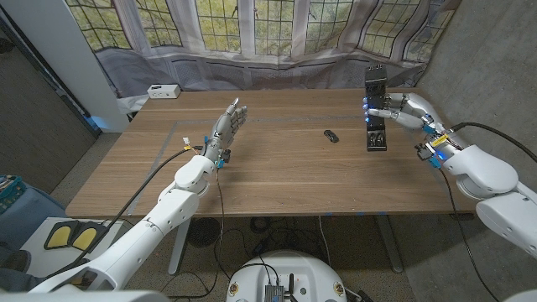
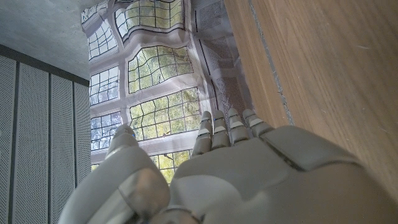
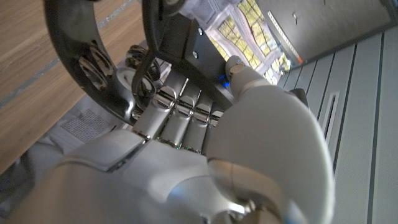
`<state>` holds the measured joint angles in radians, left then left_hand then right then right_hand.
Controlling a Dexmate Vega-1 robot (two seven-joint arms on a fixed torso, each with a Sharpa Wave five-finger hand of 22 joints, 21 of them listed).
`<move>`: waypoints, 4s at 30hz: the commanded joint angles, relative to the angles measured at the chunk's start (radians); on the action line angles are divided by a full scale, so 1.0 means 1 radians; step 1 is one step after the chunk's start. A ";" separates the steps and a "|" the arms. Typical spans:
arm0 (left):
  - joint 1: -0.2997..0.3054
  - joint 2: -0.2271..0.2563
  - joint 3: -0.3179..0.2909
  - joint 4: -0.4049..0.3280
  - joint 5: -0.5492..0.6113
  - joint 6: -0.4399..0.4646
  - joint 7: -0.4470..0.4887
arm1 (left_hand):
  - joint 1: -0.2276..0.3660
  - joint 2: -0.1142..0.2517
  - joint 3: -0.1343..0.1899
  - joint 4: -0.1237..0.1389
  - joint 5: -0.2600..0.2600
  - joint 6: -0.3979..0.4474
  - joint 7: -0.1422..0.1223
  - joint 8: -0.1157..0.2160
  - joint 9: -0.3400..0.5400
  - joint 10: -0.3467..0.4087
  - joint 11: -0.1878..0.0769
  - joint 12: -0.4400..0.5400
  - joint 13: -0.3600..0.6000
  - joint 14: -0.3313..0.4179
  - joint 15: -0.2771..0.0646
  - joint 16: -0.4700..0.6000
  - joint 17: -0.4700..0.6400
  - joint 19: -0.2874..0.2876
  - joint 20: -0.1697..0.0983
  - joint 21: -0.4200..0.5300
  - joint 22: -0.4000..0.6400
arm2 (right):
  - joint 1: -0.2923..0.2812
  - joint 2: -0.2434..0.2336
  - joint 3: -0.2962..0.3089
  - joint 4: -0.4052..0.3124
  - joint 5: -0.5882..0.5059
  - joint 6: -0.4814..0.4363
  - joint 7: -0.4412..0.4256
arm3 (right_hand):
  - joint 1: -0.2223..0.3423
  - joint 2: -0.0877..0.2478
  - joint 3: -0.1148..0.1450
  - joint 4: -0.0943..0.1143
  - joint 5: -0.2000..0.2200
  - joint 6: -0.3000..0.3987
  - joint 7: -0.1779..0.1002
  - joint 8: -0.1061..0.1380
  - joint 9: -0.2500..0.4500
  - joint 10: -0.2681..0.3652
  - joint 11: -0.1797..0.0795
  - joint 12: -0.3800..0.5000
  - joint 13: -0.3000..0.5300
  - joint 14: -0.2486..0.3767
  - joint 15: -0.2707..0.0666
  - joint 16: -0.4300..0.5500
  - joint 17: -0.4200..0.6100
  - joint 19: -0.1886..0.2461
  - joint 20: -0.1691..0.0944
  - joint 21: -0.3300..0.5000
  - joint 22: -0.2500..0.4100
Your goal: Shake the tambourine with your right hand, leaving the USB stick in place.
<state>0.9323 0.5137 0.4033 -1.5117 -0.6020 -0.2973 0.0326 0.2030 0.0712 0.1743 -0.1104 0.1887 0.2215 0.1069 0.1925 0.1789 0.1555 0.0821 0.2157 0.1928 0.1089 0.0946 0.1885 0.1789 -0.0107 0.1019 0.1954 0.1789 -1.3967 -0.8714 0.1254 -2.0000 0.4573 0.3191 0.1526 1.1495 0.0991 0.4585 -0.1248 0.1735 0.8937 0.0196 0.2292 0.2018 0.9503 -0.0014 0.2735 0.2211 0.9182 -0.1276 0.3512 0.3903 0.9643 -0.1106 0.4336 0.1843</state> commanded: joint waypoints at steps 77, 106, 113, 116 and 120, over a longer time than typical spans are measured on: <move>-0.010 -0.007 0.004 0.006 -0.008 0.013 -0.001 | 0.009 0.014 0.014 -0.004 -0.004 0.015 0.005 -0.001 0.002 0.013 -0.002 -0.004 0.004 0.000 -0.003 0.001 0.001 -0.016 0.004 0.002 0.002 | 0.017 0.422 -0.077 0.204 0.434 0.369 -0.125 | 0.092 0.082 -0.005 0.000 0.007 0.085 -0.073 -0.010 0.005 0.001 -0.006 -0.015 0.012 -0.005 -0.047 -0.010 0.031 -0.014 -0.010 0.034 0.001; 0.002 0.000 0.006 -0.013 -0.006 0.022 0.006 | 0.013 0.019 0.019 -0.005 -0.004 0.015 0.003 -0.002 0.002 0.016 -0.001 -0.003 0.004 0.001 -0.002 0.001 0.001 -0.017 0.006 0.002 0.002 | 0.042 0.645 -0.003 0.248 0.977 0.139 0.161 | 0.085 0.085 -0.006 0.009 0.008 0.076 -0.085 -0.015 0.005 -0.005 -0.019 -0.021 0.013 -0.009 -0.054 -0.020 0.036 -0.019 -0.020 0.045 0.000; 0.008 0.001 0.004 -0.018 -0.007 0.017 0.007 | 0.013 0.020 0.020 -0.005 -0.004 0.014 0.002 -0.002 0.002 0.014 -0.001 -0.004 0.004 0.001 -0.003 0.000 0.001 -0.017 0.007 0.003 0.002 | 0.047 0.631 0.000 0.274 0.913 0.151 0.207 | 0.084 0.085 -0.005 0.009 0.009 0.076 -0.088 -0.014 0.005 -0.003 -0.023 -0.021 0.014 -0.010 -0.055 -0.022 0.038 -0.020 -0.019 0.048 0.000; 0.011 0.003 0.002 -0.023 -0.007 0.018 0.010 | 0.014 0.021 0.021 -0.005 -0.005 0.014 0.003 -0.002 0.002 0.014 -0.001 -0.004 0.004 0.001 -0.002 0.000 0.001 -0.017 0.007 0.003 0.002 | 0.055 0.605 -0.002 0.290 0.864 0.166 0.251 | 0.084 0.085 -0.005 0.010 0.009 0.075 -0.088 -0.014 0.005 -0.003 -0.024 -0.021 0.014 -0.010 -0.054 -0.022 0.039 -0.020 -0.020 0.049 0.000; 0.015 0.004 -0.001 -0.026 -0.009 0.017 0.011 | 0.014 0.021 0.021 -0.006 -0.005 0.015 0.003 -0.002 0.002 0.015 0.000 -0.003 0.004 0.001 -0.002 0.001 0.001 -0.017 0.007 0.002 0.002 | 0.057 0.566 -0.006 0.290 0.789 0.190 0.267 | 0.083 0.085 -0.005 0.011 0.009 0.075 -0.088 -0.014 0.006 -0.002 -0.019 -0.022 0.014 -0.009 -0.053 -0.023 0.039 -0.021 -0.019 0.050 0.000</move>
<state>0.9378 0.5142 0.4086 -1.5281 -0.6082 -0.2768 0.0389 0.2135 0.0817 0.1870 -0.1148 0.1849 0.2268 0.1125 0.1925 0.1789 0.1663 0.0786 0.2157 0.1928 0.1089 0.0946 0.1885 0.1769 -0.0212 0.1016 0.1954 0.1789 -1.3501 -0.2521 0.1190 -1.7327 1.3611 0.4805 0.3437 1.1597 0.1017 0.4500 -0.1224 0.1776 0.8927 0.0080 0.2080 0.2026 0.9449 -0.0181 0.2545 0.2301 0.9071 -0.1265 0.3288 0.4247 0.9415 -0.1270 0.4760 0.1795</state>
